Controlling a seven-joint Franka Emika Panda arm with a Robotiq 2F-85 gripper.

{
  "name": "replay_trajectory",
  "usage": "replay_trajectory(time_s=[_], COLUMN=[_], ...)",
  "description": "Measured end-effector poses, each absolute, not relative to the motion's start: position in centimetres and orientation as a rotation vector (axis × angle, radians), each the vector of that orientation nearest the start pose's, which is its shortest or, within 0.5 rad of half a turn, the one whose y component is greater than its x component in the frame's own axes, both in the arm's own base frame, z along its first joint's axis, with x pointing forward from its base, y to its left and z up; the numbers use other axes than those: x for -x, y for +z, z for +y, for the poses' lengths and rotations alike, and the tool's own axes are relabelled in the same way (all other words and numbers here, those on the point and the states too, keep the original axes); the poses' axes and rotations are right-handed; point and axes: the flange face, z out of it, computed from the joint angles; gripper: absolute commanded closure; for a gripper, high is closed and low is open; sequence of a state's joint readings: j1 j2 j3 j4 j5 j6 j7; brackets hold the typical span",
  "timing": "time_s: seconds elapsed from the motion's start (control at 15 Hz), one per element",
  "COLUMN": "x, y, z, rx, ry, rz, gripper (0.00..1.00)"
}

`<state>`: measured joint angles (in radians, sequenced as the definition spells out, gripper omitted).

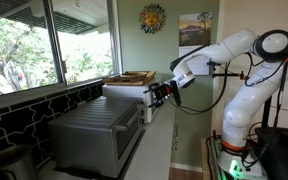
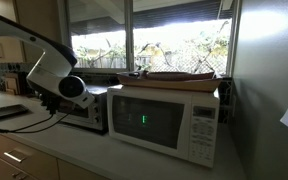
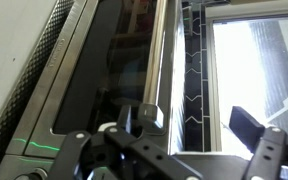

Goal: Open the microwave door, put the blue bowl in the microwave and then close the microwave door

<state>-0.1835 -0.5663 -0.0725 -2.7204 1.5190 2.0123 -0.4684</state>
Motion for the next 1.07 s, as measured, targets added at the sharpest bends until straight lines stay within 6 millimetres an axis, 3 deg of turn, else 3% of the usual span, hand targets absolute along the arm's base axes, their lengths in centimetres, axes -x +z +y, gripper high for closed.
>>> replay_trajectory(time_s=[0.47, 1.07], x=[-35.5, -30.7], y=[46.6, 55.7], z=[-4.4, -5.0], rx=[1.960, 2.384], ry=[-0.395, -0.488], rz=[0.518, 0.445], gripper=[0.00, 0.00])
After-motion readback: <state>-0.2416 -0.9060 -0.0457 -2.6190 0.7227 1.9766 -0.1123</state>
